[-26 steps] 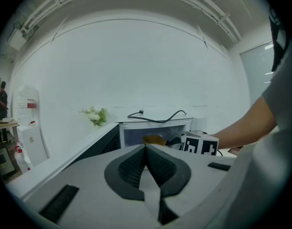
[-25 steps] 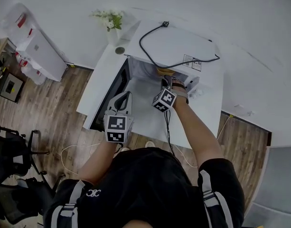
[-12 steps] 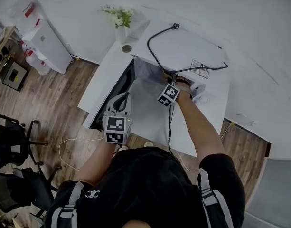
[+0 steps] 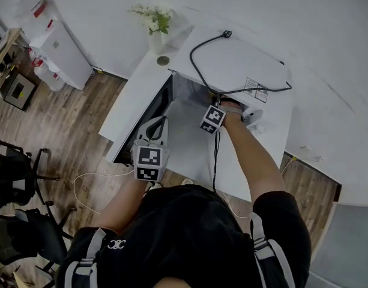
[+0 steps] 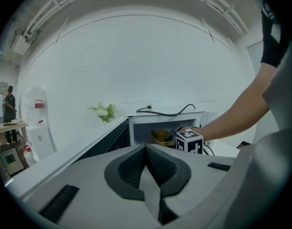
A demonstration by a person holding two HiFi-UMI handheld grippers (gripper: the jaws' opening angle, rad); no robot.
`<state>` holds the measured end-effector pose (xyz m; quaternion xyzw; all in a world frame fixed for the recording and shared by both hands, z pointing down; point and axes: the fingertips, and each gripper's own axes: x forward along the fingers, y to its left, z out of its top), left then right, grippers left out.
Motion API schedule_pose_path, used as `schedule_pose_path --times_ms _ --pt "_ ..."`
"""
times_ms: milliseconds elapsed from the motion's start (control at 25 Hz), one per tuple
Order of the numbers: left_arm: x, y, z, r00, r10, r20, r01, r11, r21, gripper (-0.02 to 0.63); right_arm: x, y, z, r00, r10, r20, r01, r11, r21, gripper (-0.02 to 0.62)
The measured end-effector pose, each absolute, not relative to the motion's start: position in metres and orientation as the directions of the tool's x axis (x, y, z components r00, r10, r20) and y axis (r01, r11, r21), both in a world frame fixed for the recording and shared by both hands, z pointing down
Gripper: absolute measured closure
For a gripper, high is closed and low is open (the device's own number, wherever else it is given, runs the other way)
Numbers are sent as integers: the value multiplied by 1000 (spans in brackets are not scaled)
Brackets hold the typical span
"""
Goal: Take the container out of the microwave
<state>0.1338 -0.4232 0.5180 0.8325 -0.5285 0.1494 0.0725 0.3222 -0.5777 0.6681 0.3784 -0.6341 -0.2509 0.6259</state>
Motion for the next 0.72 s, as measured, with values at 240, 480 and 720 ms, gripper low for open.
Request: schedule_pose_path --times_ms 240,480,720 --pt "130 -423 520 403 -852 333 -898 -439 -36 594 320 -577 667 67 -790 609 -172 592 787 506" --pt "129 -420 518 426 -842 332 -886 -462 -34 594 315 -572 652 52 -809 586 -216 564 797 566" --pt "134 -414 517 468 -820 330 -863 -504 -28 593 306 -555 650 25 -771 636 -252 611 750 566"
